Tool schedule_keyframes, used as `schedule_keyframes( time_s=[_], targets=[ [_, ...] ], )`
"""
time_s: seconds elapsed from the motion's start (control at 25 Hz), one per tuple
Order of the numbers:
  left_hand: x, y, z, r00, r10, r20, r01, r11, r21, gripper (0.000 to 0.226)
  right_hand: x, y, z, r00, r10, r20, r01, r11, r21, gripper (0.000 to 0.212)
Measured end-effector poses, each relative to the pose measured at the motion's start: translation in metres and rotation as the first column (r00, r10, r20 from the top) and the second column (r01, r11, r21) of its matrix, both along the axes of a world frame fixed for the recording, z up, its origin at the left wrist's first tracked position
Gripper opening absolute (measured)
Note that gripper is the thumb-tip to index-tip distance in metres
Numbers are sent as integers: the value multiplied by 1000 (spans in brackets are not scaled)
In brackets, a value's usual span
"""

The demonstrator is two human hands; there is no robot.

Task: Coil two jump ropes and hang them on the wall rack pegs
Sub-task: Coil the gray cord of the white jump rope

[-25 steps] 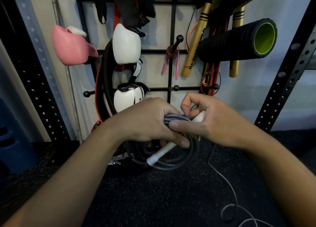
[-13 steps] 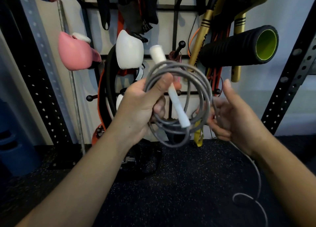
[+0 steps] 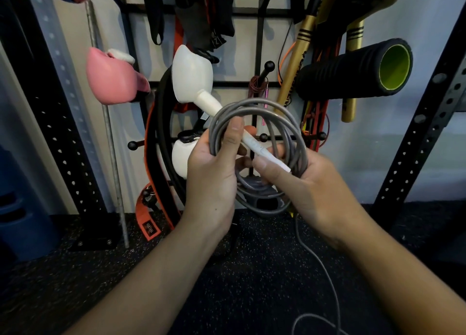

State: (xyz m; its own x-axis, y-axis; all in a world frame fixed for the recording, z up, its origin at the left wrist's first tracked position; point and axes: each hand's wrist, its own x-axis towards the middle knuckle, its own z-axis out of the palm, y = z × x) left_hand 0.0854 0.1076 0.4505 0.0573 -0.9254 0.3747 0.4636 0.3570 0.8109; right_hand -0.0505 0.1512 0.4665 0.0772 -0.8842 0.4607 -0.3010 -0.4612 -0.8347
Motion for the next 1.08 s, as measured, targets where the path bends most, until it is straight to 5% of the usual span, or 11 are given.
schedule_keyframes(
  time_s=[0.16,0.32,0.4,0.44,0.52,0.56,0.68,0.76,0.92,1.08],
  targets=[
    [14,-10,11,977,-21,212,23,1000,-6,41,-16,-6,10,994,-39,-101,32,997,-64,35],
    [45,-17,32,872,-114,476,154,987,-47,98,-41,-9,15,966,55,-254,-53,998,14,36],
    [56,-8,44,628,41,777,154,972,-176,113,-46,-10,12,906,110,-409,-87,993,74,35],
    [56,-1,48,427,150,892,164,957,-239,113,-46,-10,11,879,141,-455,-99,988,114,36],
    [46,12,51,84,270,959,232,931,-283,99,-41,-8,13,846,197,-496,-121,976,180,37],
    [40,15,49,35,237,971,262,935,-238,84,-39,-6,15,834,226,-504,-142,970,199,36],
    [29,8,37,197,-39,980,322,946,-26,42,-35,0,19,842,252,-476,-170,963,210,48],
    [31,1,34,299,-179,937,346,936,68,42,-36,2,19,894,196,-402,-119,971,208,62],
    [36,2,32,349,-379,857,438,874,209,24,-31,1,12,933,66,-354,-32,994,102,66],
    [35,2,28,427,-345,836,427,892,150,32,-37,-1,13,955,-17,-296,36,998,60,78]
  ],
)
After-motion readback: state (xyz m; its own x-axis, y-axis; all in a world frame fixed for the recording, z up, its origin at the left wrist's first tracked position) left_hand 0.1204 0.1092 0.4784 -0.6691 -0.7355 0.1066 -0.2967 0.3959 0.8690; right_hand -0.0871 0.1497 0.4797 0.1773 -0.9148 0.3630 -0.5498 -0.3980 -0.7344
